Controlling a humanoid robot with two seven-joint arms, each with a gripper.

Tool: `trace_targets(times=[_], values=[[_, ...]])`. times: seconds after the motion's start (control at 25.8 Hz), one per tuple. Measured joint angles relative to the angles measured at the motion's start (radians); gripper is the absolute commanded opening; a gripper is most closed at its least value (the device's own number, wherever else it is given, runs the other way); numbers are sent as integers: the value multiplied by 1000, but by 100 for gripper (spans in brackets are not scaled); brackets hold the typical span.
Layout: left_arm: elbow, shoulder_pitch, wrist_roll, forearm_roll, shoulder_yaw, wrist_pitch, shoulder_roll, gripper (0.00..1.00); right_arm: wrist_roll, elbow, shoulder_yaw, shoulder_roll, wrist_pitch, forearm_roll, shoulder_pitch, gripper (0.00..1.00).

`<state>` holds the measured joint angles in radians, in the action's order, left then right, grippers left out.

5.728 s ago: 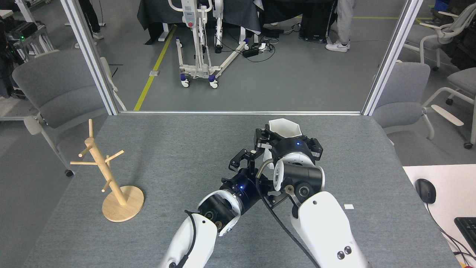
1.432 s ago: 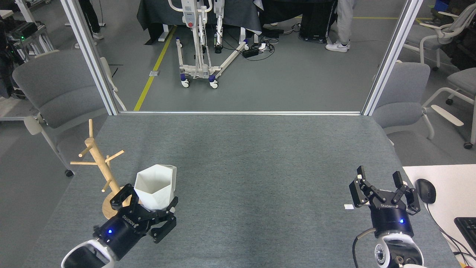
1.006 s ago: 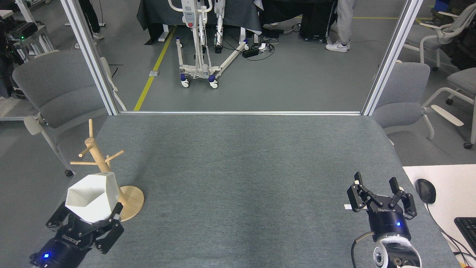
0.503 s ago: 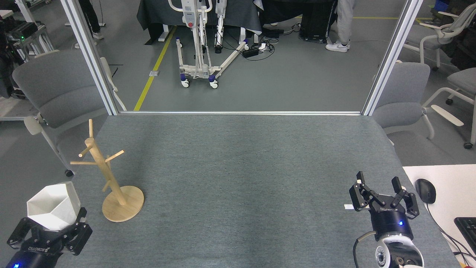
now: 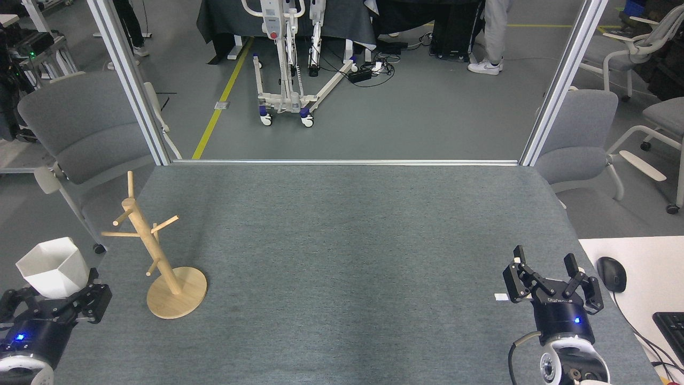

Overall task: Hang cup on storage rack
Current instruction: 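Move the held cup toward a peg of the wooden stand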

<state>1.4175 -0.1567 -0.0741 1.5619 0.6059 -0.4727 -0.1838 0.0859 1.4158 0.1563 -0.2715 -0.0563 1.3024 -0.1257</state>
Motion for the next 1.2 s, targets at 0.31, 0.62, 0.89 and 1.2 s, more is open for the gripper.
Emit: trace_targets(times=[0.31,0.62,0.89,1.2], values=[[-31,-25,-6,5,-33,9,-31,0,2,0,0,0,1,0,-5,99],[-48,-53,-17,69,-130,58,-25,0,4,-1,-1,-1,2,1,-5,99],[-86,-78,-18,85,-144,73,-31,0,7,-1,-3,1,2,4,-1,99],[-95,-75,-16,91,-146,71,-37,0,4,-1,-6,5,1,5,0,99]])
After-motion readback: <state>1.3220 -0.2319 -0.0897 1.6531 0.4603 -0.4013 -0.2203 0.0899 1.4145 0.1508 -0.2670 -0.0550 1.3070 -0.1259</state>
